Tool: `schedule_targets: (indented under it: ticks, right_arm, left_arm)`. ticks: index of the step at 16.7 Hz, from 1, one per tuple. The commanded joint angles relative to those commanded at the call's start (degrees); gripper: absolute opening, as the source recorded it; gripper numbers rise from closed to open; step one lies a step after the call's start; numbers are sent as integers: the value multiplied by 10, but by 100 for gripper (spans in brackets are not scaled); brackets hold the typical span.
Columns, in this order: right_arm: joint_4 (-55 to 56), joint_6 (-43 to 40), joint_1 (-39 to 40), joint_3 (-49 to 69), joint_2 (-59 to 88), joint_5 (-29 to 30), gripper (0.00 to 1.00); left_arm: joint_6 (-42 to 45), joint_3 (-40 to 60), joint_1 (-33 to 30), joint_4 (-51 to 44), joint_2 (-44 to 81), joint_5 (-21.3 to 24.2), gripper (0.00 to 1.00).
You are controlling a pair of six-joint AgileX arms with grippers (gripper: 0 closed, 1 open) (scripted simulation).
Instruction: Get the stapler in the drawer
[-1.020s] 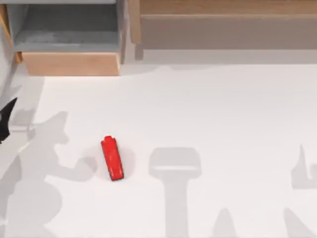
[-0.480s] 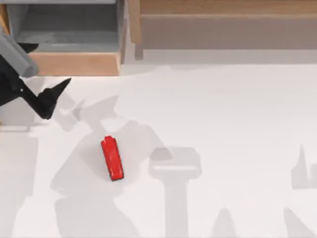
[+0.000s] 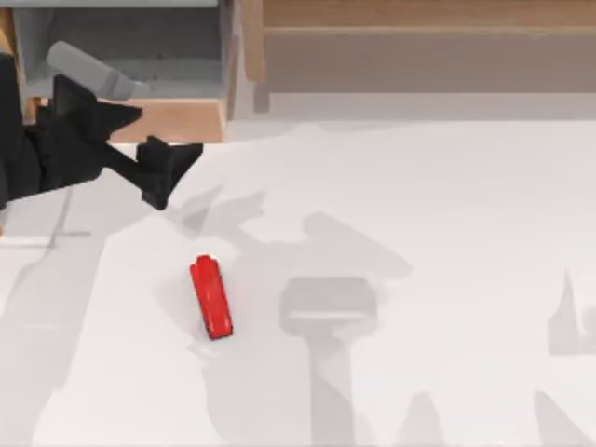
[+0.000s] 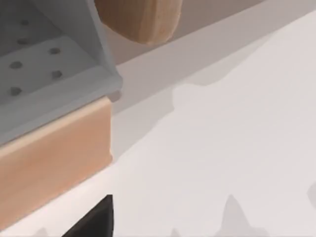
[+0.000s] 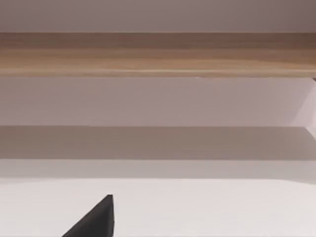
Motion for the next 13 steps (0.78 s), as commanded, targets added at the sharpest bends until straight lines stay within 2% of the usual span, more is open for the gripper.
schedule_targets:
  ticks: [7,13]
  right_arm:
    - [0,0,0,0,0,0,100]
    - [0,0,0,0,0,0,100]
  left_arm:
    - [-157,54,-109,-164,-9,-35,100]
    - [-287,100,-161,-300,3,-96,100]
